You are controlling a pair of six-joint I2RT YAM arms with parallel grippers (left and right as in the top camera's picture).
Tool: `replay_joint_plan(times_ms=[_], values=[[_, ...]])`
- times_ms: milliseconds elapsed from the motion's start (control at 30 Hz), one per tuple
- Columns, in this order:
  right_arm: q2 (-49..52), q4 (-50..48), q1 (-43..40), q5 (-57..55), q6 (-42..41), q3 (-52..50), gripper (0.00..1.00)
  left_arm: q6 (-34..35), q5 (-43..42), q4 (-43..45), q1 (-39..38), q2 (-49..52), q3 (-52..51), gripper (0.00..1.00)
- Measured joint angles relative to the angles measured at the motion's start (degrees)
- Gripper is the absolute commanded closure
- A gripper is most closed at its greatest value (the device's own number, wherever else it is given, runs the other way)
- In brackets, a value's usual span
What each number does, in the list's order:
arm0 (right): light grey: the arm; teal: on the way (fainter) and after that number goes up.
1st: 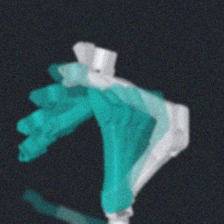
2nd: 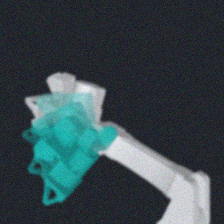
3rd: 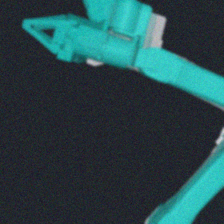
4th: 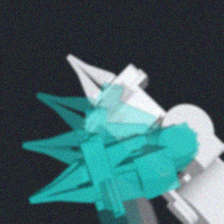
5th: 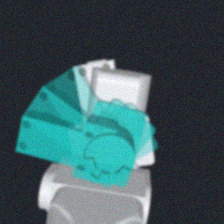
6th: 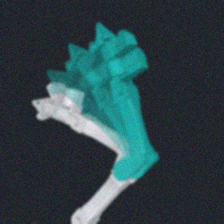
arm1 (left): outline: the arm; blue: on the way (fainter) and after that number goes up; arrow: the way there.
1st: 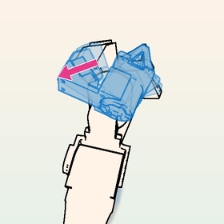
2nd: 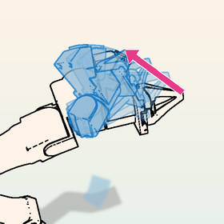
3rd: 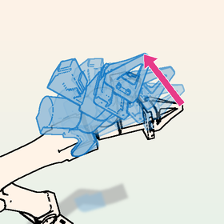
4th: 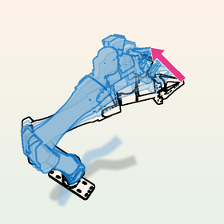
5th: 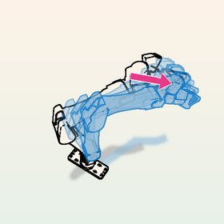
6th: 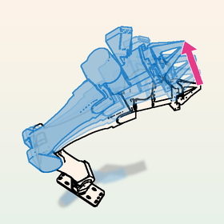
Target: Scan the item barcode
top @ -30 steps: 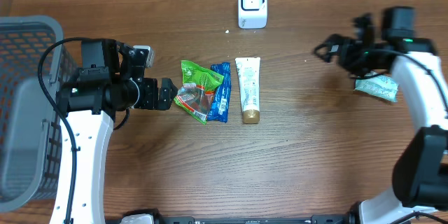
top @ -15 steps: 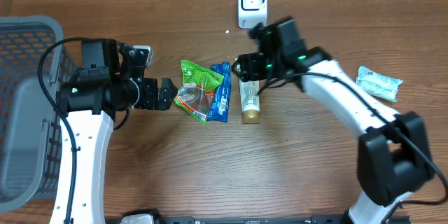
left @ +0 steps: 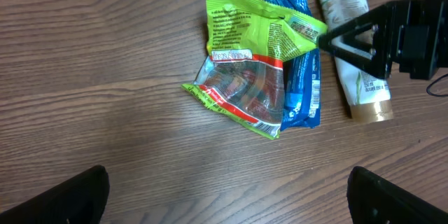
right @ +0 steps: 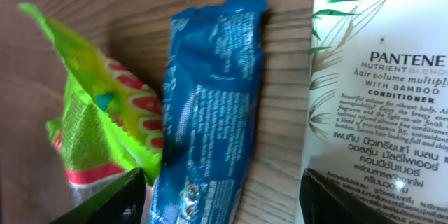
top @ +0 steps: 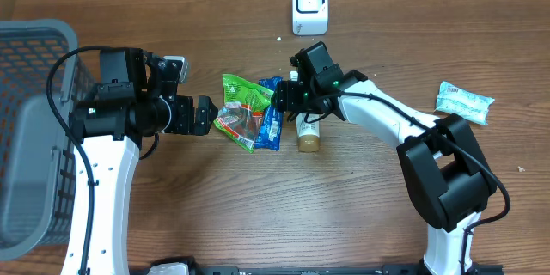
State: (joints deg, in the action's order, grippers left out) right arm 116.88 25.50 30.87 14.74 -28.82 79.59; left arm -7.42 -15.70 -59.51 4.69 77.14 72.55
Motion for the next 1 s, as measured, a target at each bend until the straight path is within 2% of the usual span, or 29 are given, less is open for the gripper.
replay_joint_plan(times_ms=[100, 300, 467, 733, 900, 1000], values=[[0.0, 1.81, -0.13, -4.24, -2.89, 0.31, 0.28, 0.0, 0.0, 0.02, 0.0, 0.0, 0.0, 0.0], [0.0, 9.22, -2.67, -10.34, -10.14, 0.57, 0.19, 0.0, 0.0, 0.0, -0.02, 0.0, 0.0, 0.0], [-0.17, 18.21, -6.29, -12.31, -11.63, 2.6, 0.11, 0.0, 0.0, 0.0, -0.02, 0.0, 0.0, 0.0], [-6.21, 31.08, -11.98, -12.72, -2.75, 8.57, 0.04, 0.0, 0.0, 0.02, -0.02, 0.0, 0.0, 0.0], [-8.11, 36.0, -20.09, -10.29, 6.54, 9.27, 0.03, 0.0, -0.02, 0.0, 0.0, 0.0, 0.0, 0.0], [-7.89, 37.51, -24.2, -6.97, 12.7, 8.46, 0.1, 0.0, 0.0, 0.0, 0.0, 0.0, 0.0, 0.0]])
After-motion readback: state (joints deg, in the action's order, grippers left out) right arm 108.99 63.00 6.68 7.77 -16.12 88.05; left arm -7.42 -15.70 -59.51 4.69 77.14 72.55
